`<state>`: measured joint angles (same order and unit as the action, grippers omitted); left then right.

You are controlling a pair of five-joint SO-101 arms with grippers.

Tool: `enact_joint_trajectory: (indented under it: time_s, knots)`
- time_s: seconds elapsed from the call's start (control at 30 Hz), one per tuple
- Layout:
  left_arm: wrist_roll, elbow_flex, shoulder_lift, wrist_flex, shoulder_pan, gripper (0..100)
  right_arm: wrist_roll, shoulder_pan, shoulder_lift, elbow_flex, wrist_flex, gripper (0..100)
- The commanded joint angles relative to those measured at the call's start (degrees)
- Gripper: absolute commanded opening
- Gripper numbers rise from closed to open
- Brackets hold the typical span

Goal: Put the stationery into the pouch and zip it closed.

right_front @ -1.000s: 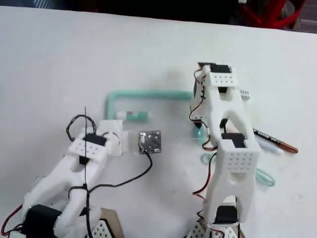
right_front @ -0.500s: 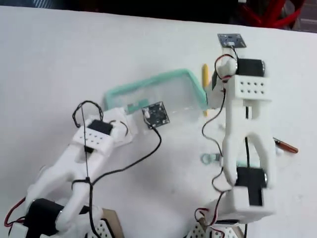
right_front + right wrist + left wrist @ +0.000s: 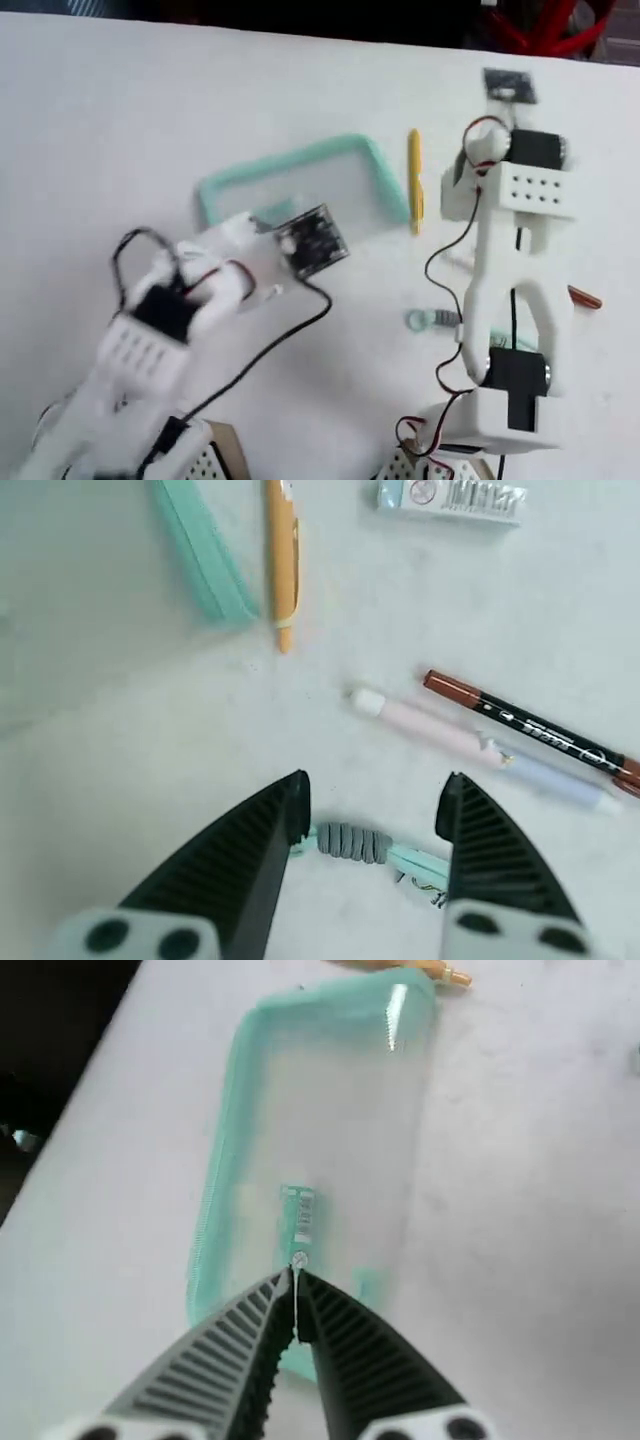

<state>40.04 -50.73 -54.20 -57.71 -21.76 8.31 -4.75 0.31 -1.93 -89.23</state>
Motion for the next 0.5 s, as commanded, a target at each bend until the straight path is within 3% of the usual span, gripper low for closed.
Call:
enact_joint_trajectory:
  time_s: [0.0, 0.17, 0.27, 0.37, 0.47]
  knots:
    - [-0.5, 2.6, -7.8, -4.7, -0.3, 2, 4.9, 2.3, -0.2, 5.1, 5.3, 20.5]
    - [-0.6, 2.1, -9.4, -6.1, 2.1, 2, 5.4, 0.4, -0.2, 6.2, 13.6, 20.5]
    - [-3.0, 1.8, -9.0, -1.7, 0.1, 2, 4.8, -1.7, 0.0, 4.0, 15.4, 20.5]
    - [-10.8, 2.2, -6.3, 3.5, -2.0, 5, -4.8, -3.4, 0.4, 4.9, 15.7, 20.7]
    - [-17.3, 3.1, 1.3, 8.9, -3.3, 20, -12.1, -4.0, 0.4, 8.8, 17.6, 20.8]
